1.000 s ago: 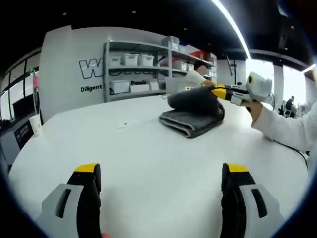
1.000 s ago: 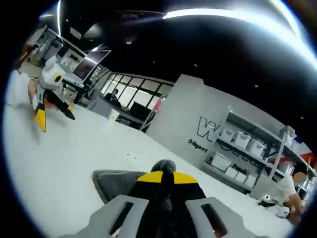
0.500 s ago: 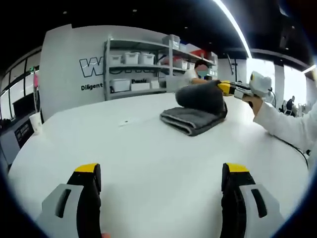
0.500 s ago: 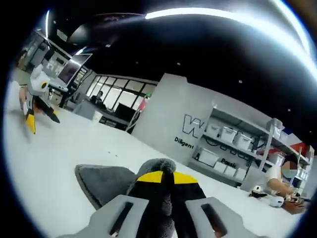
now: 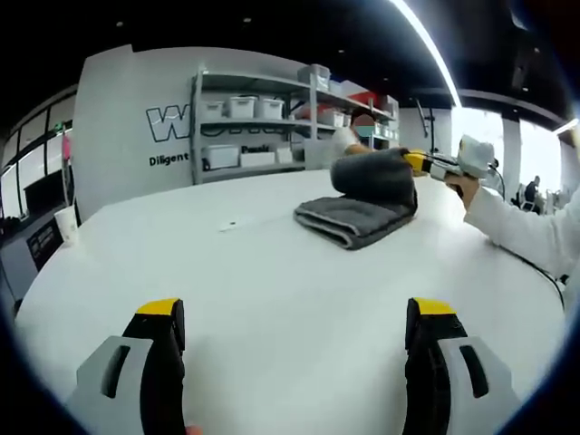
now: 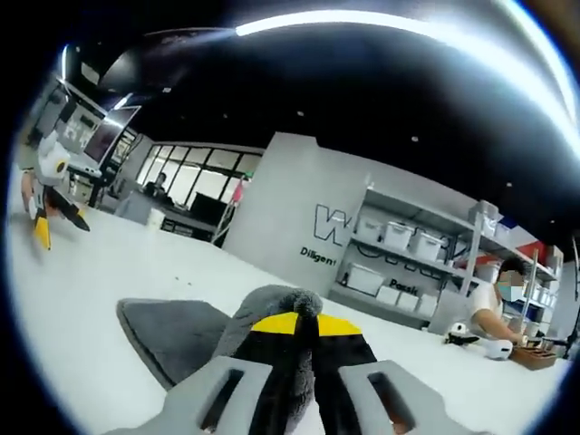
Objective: Open the folded towel by lifting each exposed corner and separating the folded layers until the towel lies flat within the target outline without major curled edges
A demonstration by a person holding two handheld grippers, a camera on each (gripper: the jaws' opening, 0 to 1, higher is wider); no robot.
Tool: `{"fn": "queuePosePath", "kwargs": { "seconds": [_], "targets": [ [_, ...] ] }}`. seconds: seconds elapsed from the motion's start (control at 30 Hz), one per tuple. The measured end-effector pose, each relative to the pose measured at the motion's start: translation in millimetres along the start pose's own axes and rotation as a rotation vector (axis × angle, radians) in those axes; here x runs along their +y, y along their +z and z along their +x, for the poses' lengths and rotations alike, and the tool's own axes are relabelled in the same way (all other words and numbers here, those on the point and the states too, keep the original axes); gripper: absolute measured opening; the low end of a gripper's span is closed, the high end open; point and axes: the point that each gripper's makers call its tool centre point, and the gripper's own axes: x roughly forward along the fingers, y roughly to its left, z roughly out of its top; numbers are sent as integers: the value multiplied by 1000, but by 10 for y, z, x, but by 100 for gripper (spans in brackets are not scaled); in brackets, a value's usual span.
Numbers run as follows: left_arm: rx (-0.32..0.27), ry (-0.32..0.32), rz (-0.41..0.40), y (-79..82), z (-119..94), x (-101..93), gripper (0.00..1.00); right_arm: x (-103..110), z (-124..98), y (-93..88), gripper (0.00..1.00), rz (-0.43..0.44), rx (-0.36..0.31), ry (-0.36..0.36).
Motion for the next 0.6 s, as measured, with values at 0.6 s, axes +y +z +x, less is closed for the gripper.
{"fn": "queuePosePath", "kwargs": {
  "seconds": [0.6],
  "targets": [
    [-1, -1, 2, -3, -10, 10, 100, -293, -83, -150, 0, 29, 27, -87]
  ]
}}
